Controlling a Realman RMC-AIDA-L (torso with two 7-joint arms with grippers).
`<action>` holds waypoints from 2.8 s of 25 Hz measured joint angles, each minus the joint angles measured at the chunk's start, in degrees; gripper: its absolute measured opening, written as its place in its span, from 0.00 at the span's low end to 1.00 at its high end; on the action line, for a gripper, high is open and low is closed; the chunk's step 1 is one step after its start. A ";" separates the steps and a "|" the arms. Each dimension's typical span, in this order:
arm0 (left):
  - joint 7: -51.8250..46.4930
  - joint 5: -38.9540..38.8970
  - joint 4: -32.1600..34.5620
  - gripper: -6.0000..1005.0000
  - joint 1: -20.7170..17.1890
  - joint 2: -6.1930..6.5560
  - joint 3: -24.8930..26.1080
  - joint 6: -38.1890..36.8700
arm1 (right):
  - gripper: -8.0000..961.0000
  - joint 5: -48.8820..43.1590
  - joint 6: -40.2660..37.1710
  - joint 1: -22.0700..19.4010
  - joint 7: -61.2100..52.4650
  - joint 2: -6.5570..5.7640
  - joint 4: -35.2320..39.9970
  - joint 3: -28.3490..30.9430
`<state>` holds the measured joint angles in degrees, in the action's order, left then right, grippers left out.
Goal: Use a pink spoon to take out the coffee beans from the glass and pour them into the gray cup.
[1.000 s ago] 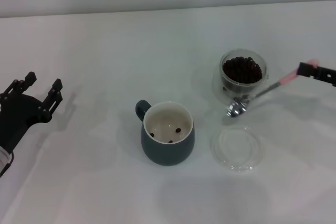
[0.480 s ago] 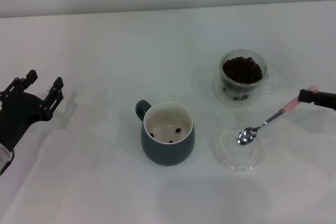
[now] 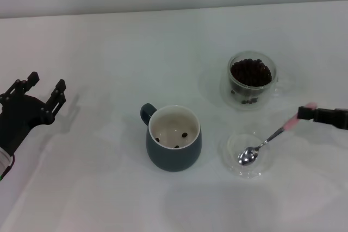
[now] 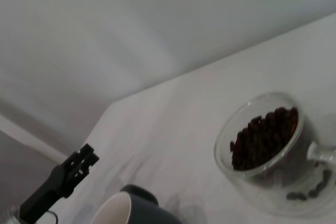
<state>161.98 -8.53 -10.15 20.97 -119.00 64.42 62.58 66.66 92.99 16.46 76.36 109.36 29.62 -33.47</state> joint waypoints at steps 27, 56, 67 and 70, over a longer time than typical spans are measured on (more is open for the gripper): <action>-0.09 0.00 0.13 0.61 -0.03 0.00 0.00 0.00 | 0.18 -4.86 -4.85 4.30 -5.60 0.58 -5.77 0.59; -0.09 -0.07 0.61 0.61 0.04 0.00 0.62 -0.89 | 0.33 -4.01 -7.24 5.08 -5.98 -0.85 -5.09 4.63; -0.09 -0.09 0.77 0.61 0.05 0.00 1.50 -0.87 | 0.33 -3.67 -8.35 4.54 4.74 -0.89 -2.32 18.73; -0.09 -0.09 0.67 0.61 0.10 0.01 1.70 -0.84 | 0.33 -3.38 -8.59 4.51 10.94 0.03 -2.38 23.44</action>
<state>161.90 -8.62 -9.48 21.07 -118.99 66.12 61.74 63.27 84.40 20.97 87.30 109.38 27.23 -10.03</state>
